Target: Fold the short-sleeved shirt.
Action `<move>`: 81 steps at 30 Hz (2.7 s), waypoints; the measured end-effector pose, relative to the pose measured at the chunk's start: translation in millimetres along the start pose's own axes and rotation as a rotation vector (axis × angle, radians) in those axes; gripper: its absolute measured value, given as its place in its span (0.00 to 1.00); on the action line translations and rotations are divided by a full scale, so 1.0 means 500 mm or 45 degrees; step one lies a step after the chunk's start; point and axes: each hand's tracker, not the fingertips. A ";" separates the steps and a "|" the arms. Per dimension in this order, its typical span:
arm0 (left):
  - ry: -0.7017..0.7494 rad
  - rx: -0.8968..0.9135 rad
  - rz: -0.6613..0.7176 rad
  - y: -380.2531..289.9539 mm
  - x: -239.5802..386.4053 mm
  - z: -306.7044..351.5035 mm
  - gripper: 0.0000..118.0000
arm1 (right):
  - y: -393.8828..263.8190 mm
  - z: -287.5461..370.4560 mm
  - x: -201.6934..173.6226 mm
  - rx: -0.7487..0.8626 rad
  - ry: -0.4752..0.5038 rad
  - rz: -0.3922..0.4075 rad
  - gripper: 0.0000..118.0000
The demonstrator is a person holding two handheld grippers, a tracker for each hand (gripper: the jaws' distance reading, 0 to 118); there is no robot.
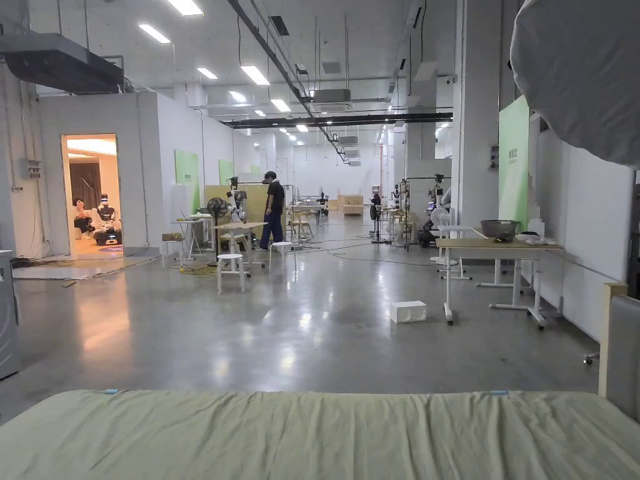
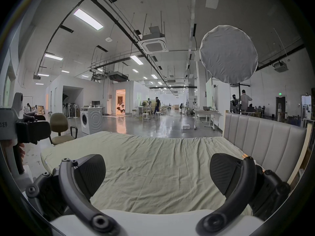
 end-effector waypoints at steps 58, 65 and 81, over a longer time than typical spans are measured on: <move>0.020 0.060 0.125 0.062 -0.016 0.046 1.00 | 0.097 -0.024 -0.027 -0.184 -0.287 -0.275 1.00; 0.036 0.061 0.108 0.064 -0.018 0.045 1.00 | 0.098 -0.028 -0.035 -0.202 -0.273 -0.277 1.00; 0.020 0.039 0.114 0.055 -0.015 0.034 1.00 | 0.103 -0.022 -0.040 -0.209 -0.225 -0.266 1.00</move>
